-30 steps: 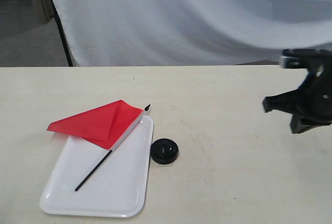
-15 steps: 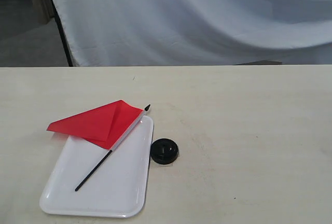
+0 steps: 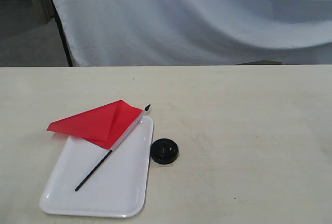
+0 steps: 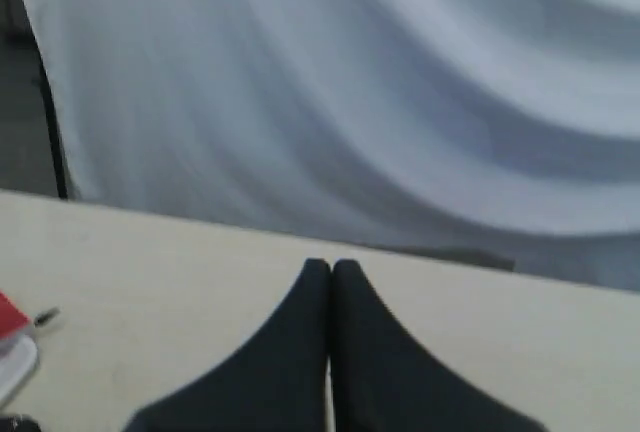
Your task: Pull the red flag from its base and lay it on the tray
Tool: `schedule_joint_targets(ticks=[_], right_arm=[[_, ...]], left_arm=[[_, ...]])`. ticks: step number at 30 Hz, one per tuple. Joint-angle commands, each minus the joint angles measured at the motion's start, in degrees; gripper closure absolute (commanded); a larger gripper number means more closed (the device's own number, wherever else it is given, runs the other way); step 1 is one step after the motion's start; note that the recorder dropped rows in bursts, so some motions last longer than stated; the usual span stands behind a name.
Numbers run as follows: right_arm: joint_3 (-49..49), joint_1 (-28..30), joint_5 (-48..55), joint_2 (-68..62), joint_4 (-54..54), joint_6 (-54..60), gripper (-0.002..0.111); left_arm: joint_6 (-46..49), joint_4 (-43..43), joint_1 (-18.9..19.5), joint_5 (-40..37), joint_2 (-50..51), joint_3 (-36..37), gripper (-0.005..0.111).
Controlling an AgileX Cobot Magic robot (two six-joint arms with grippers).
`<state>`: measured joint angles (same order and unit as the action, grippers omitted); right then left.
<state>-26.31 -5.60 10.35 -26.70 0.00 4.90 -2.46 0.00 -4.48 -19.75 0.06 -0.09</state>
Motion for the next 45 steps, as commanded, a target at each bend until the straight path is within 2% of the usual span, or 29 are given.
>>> schedule_joint_targets(ticks=[1, 8, 18, 22, 34, 35, 36, 45], right_arm=[[4.8, -1.2, -6.2, 12.1, 3.1, 0.4, 0.109], [9.1, -1.3, -8.8, 26.7, 3.1, 0.3, 0.109], [7.0, -1.4, -7.6, 26.7, 5.6, -0.9, 0.109], [7.5, -1.4, 0.9, 26.7, 7.8, -6.2, 0.109], [26.3, -1.4, -6.2, 26.7, 7.4, -5.7, 0.109], [26.3, -1.4, -6.2, 26.7, 7.4, -5.5, 0.109], [26.3, -1.4, -1.2, 26.7, 7.2, -5.5, 0.109], [26.3, -1.4, -0.8, 26.7, 6.6, -4.9, 0.109]], left_arm=[[0.1, 0.0, -0.4, 0.2, -0.1, 0.1, 0.107], [0.1, 0.0, -0.4, 0.2, -0.1, 0.1, 0.107], [0.1, 0.0, -0.4, 0.1, -0.1, 0.1, 0.107], [0.1, 0.0, -0.4, 0.1, -0.1, 0.1, 0.107], [0.1, 0.0, -0.4, 0.1, -0.1, 0.1, 0.107], [0.1, 0.0, -0.4, 0.1, -0.1, 0.1, 0.107], [0.1, 0.0, -0.4, 0.1, -0.1, 0.1, 0.107], [0.1, 0.0, -0.4, 0.1, -0.1, 0.1, 0.107]])
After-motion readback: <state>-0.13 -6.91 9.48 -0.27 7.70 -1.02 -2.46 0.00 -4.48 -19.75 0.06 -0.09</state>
